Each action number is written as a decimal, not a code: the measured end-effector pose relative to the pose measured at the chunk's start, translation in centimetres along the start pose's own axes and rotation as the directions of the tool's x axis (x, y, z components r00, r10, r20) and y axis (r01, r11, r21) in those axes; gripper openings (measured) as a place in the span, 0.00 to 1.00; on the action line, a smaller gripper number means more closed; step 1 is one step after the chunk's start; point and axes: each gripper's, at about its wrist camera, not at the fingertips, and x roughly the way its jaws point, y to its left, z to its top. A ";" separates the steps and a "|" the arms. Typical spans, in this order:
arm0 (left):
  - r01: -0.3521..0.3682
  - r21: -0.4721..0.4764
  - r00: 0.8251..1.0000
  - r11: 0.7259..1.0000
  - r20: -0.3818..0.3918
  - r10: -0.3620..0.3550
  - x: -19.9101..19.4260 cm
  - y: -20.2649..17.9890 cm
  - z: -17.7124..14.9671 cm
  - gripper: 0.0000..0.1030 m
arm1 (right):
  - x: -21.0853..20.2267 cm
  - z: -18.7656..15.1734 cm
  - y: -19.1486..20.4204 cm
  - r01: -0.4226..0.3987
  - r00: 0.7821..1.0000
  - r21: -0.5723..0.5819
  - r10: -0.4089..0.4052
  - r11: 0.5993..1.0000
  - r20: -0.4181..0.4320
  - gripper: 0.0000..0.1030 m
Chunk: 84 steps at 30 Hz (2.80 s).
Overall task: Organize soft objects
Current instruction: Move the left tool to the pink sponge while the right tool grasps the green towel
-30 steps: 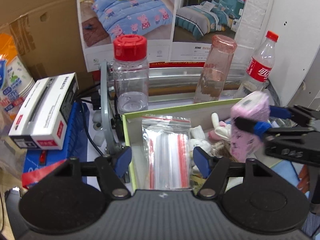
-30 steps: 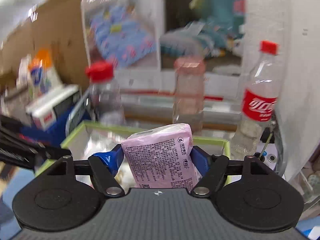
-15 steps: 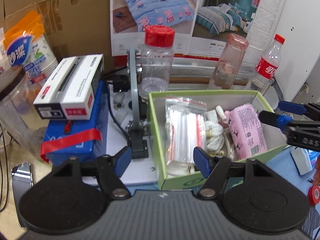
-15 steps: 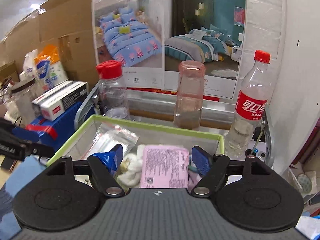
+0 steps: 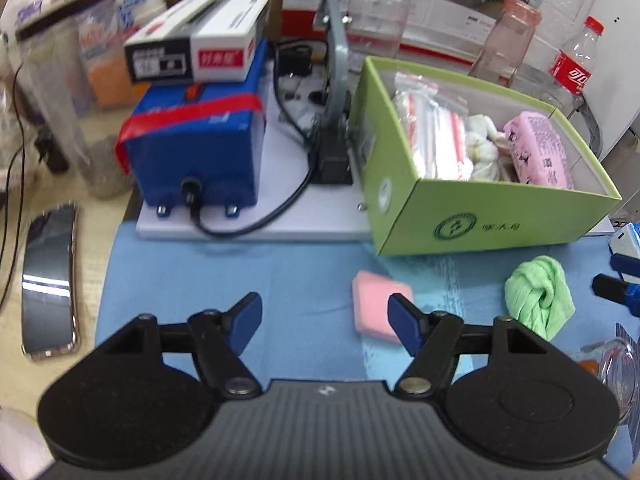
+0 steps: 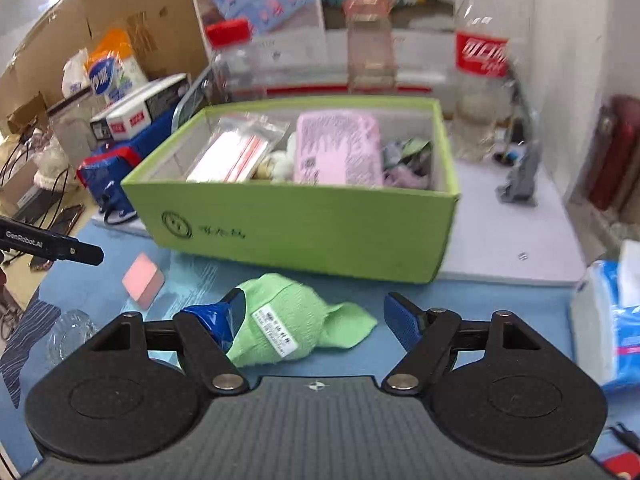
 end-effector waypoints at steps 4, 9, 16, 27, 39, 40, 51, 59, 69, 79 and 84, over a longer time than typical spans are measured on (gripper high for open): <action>-0.010 -0.015 1.000 1.000 -0.002 0.010 -0.6 0.8 -0.6 0.68 | 2.5 1.3 1.9 -0.037 0.998 -0.031 0.036 0.999 -0.058 0.61; -0.012 -0.029 1.000 0.999 0.005 0.012 -0.9 1.4 -0.6 0.68 | 5.6 3.0 3.9 -0.051 0.983 -0.124 0.027 0.991 -0.183 0.61; -0.005 -0.008 1.000 1.000 0.005 0.005 -0.2 0.4 -0.5 0.68 | 7.9 2.3 2.4 -0.031 0.963 -0.130 -0.005 0.991 -0.269 0.62; -0.024 0.051 1.000 0.998 0.009 0.024 0.0 -1.2 -0.6 0.68 | 4.5 0.2 -3.7 0.071 0.975 -0.018 -0.073 0.997 -0.208 0.66; -0.037 0.071 0.999 0.997 0.005 0.036 -0.4 -2.1 -1.1 0.69 | -0.5 -3.3 -8.1 0.195 0.967 0.025 -0.188 0.980 -0.175 0.69; -0.036 0.066 0.999 0.997 0.003 0.036 -0.4 -2.0 -1.1 0.69 | -1.0 -3.4 -8.0 0.200 0.969 0.040 -0.192 0.979 -0.155 0.69; 0.048 0.006 0.994 0.999 -0.098 -0.047 4.4 -3.2 0.9 0.70 | -7.7 -8.0 -8.1 0.067 0.978 0.334 -0.129 0.940 0.166 0.69; -0.006 0.039 0.995 0.999 -0.101 0.010 6.6 -3.9 0.7 0.71 | -7.0 -8.8 -7.1 0.147 0.980 0.270 -0.177 0.952 0.091 0.69; -0.011 0.097 0.996 0.995 -0.082 0.020 6.5 -4.3 0.3 0.77 | -5.7 -10.3 -5.0 0.135 0.984 0.349 -0.168 0.927 0.065 0.70; 0.004 0.078 0.997 0.997 -0.078 0.003 6.9 -3.8 0.1 0.92 | 0.5 -7.0 -4.7 0.286 0.958 0.106 -0.286 0.952 -0.012 0.72; -0.019 0.077 0.997 0.997 -0.067 0.024 6.9 -4.3 -0.2 0.92 | 0.9 -7.7 -5.0 0.257 0.964 0.070 -0.261 0.964 0.059 0.74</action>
